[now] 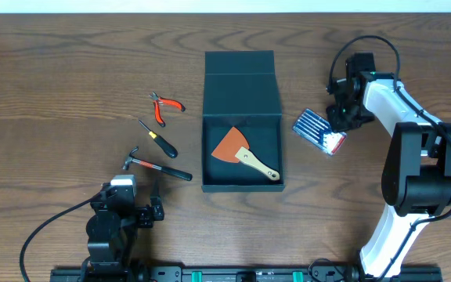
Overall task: Pack container
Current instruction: 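Lower the right gripper onto the blue screwdriver set case and grasp it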
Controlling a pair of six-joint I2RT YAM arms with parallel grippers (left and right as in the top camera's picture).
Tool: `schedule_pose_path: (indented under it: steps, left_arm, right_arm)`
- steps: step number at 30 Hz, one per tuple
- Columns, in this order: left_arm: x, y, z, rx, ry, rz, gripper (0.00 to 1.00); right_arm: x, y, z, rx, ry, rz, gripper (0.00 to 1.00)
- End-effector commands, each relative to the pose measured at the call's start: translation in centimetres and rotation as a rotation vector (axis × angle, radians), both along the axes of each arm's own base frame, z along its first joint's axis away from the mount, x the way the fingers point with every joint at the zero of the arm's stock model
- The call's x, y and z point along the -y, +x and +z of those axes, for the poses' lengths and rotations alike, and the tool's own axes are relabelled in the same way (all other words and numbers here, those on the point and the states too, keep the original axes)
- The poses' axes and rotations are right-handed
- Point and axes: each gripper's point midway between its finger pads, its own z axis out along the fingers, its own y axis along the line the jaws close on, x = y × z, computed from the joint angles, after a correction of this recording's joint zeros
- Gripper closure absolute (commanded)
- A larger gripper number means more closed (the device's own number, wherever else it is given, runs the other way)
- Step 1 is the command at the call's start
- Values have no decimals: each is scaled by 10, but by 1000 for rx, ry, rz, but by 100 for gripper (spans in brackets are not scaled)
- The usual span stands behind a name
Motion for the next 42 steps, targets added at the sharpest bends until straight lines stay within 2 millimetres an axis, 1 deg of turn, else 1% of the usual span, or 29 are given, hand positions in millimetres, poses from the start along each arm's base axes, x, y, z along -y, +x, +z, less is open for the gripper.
schedule_pose_path:
  steps: [1,6,10,13,16,18,20,21,22,24,27,28,30,33,35,37,40,42]
  left_arm:
    - [-1,0,-4,-3,10,3,1]
    - [-1,0,-4,-3,10,3,1]
    - [-1,0,-4,-3,10,3,1]
    - [-1,0,-4,-3,10,3,1]
    - [-1,0,-4,-3,10,3,1]
    - [-1,0,-4,-3,9,3,1]
    - [-1,0,-4,-3,10,3,1]
    - [-1,0,-4,-3,10,3,1]
    - [-1,0,-4,-3,10,3,1]
    - [-1,0,-4,-3,10,3,1]
    - [-1,0,-4,-3,10,3,2]
    - [-1,0,-4,-3,10,3,2]
    - [-1,0,-4,-3,10,3,1]
    - [-1,0,-4,-3,10,3,1]
    - [-1,0,-4,-3,10,3,1]
    - [-1,0,-4,-3,10,3,1]
    - [-1,0,-4,-3,10,3,2]
    - [-1,0,-4,-3,10,3,2]
  right_arm:
    - [-3,-11,-2,-48,9,-26,99]
    - [-18,-27,1,-109,6,4,99]
    - [-29,-28,11,-92,5,1,99]
    - [-29,-25,27,-50,-7,-20,99]
    - [-16,-22,51,9,-68,-59,98]
    - [-12,-22,68,48,-90,-62,95]
    - [-12,-22,89,98,-84,-53,86]
    - [-16,-23,102,129,-62,-31,80]
    - [-23,-24,111,150,-30,1,71]
    - [-42,-28,130,189,65,97,52]
    - [-69,-37,149,225,175,231,11]
    - [-76,-41,153,227,205,273,1]
    - [-87,-51,154,208,247,357,1]
    - [-88,-57,148,168,252,389,1]
    - [-88,-58,142,151,250,409,1]
    - [-88,-56,136,137,246,420,3]
    - [-85,-51,122,109,227,417,5]
    - [-82,-48,111,86,203,415,5]
